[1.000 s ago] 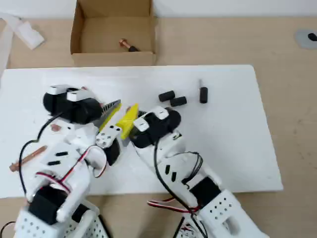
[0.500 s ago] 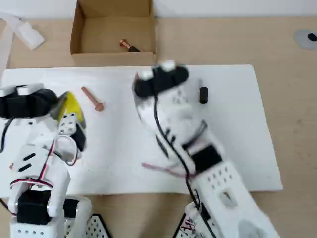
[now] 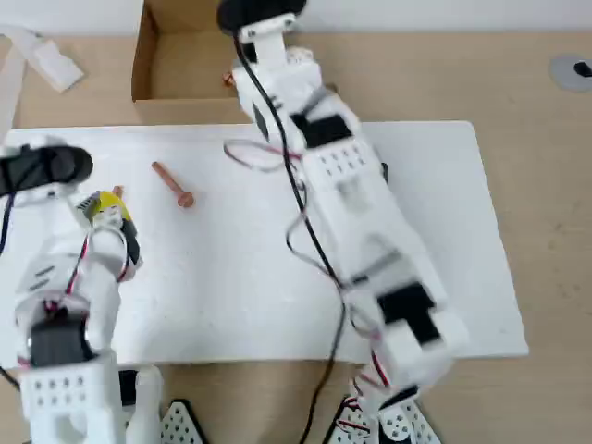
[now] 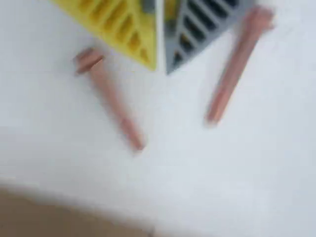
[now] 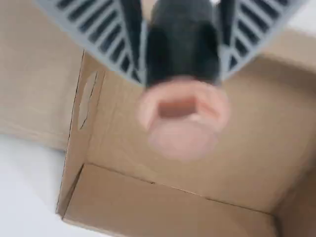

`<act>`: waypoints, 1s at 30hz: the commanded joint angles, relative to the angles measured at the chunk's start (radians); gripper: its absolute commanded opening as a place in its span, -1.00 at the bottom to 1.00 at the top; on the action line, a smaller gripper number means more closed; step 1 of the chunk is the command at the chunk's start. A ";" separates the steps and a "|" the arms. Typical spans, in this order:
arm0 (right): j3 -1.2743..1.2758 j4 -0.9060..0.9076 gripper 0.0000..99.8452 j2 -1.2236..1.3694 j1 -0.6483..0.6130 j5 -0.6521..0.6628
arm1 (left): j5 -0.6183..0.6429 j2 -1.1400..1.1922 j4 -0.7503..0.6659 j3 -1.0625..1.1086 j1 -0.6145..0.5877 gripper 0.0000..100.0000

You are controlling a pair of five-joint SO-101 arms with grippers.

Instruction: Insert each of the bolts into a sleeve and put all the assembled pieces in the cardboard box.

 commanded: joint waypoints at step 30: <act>-1.316 0.235 -0.56 1.010 0.054 0.080 | 0.336 0.604 0.064 -0.252 -0.212 -0.82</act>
